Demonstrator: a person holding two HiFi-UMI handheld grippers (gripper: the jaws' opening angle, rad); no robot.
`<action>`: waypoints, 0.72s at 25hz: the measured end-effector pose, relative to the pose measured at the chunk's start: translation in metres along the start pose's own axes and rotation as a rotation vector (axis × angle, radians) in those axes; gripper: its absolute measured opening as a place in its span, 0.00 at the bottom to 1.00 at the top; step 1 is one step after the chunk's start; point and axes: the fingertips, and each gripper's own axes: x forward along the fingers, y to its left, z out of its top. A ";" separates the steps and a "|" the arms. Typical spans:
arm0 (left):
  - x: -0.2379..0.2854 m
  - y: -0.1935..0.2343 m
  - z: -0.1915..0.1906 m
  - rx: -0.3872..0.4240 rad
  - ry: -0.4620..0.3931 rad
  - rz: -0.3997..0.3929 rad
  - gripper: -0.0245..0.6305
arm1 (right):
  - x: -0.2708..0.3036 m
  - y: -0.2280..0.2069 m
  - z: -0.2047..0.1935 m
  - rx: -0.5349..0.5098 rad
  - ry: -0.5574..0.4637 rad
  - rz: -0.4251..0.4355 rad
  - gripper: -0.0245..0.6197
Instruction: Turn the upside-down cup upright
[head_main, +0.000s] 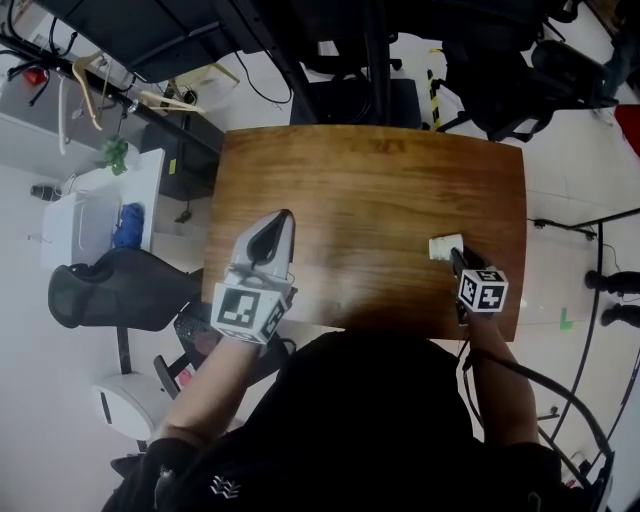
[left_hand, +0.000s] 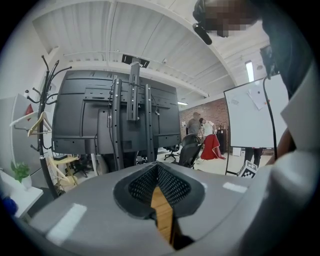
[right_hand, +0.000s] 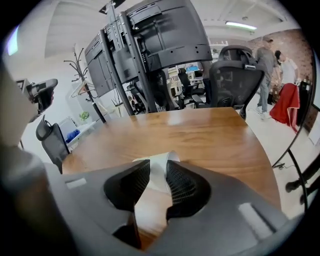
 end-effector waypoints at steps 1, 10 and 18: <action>0.001 -0.001 0.000 -0.001 -0.001 -0.005 0.04 | -0.001 0.001 0.001 -0.009 0.000 0.000 0.20; 0.004 -0.004 -0.003 -0.017 -0.013 -0.021 0.04 | -0.011 0.026 0.010 -0.285 0.047 -0.017 0.14; -0.001 -0.004 -0.007 -0.025 -0.013 -0.021 0.04 | -0.006 0.058 0.004 -0.447 0.083 0.017 0.06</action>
